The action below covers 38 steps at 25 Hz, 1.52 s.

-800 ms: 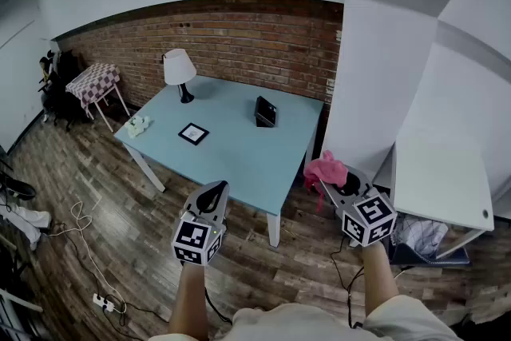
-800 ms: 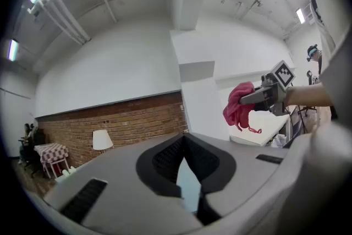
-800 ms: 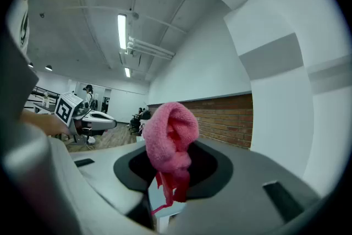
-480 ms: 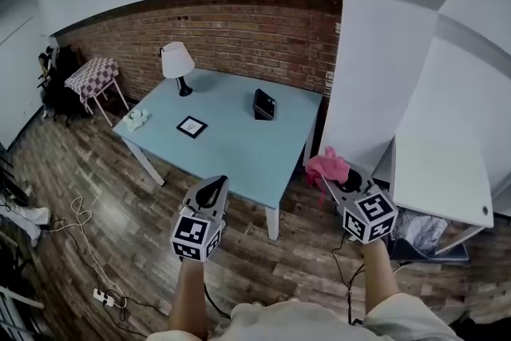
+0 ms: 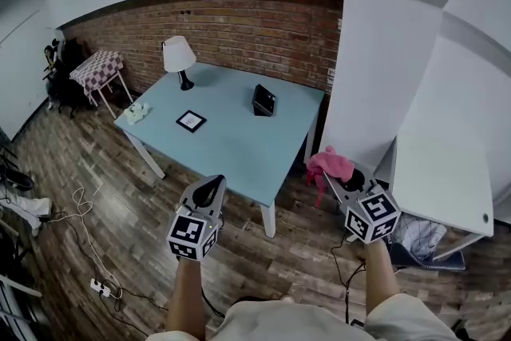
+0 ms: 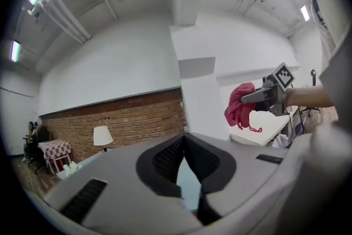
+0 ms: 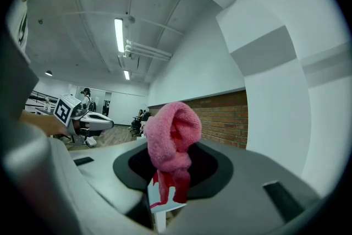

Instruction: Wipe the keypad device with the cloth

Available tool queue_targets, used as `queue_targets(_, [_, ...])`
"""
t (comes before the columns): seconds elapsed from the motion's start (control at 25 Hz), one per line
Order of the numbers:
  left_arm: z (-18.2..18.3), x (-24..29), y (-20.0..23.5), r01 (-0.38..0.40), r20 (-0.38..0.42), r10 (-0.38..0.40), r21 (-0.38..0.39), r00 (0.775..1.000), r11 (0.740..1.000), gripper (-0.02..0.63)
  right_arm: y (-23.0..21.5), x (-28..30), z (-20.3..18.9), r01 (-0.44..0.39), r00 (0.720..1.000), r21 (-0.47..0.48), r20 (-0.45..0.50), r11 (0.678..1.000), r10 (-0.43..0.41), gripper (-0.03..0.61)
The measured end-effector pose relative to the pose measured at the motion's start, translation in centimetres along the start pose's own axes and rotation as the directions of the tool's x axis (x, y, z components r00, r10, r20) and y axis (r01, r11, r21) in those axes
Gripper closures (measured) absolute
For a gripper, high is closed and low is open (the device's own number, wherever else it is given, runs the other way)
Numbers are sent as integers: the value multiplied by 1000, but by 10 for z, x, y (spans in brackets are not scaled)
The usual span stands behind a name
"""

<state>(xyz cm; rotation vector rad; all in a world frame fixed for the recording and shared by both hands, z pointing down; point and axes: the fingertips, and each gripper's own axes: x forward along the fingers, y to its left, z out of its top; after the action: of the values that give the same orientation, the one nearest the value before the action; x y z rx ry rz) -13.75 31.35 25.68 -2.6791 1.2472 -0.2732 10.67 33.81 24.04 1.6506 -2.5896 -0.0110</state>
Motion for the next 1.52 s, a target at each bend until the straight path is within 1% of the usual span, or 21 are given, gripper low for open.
queue_targets(0.2, [-7,10,-7,-35,-12,35,-26,999,999,600,-23,3,-14,-5,1000,-8,-24,1000,5,440])
queue_targets(0.36, [-19,34,-4,-40,-37,38,-44,999,998,600,-43,20,-19,-7,1000,5,-22,1000,8,440])
queue_targets(0.56, [-32,70,12,-37,-36,35,-57,999,998,600,-59,56,-28,-12,1000,14,-19,1000,12,440])
queue_targets(0.8, [-46,138,64,-16,-29,15,-54,999,998,600,-87,130,-28,0,1000,11,-22,1000,0,440])
queue_targets(1.16, [-53,233,152,30,-28,-32,-70,999,997,600,-128,246,-10,46,999,14,-19,999,-45,440])
queue_targets(1.28, [-54,255,174,45,-12,-46,-75,999,996,600,-135,274,-9,56,998,17,-26,998,-56,440])
queue_targets(1.44, [-62,282,196,63,-24,-64,-67,998,996,600,-143,308,-11,65,997,20,-45,998,-64,440])
queue_targets(1.52, [-66,296,206,73,-28,-75,-73,997,995,572,-148,324,-13,71,996,18,-51,997,-70,439])
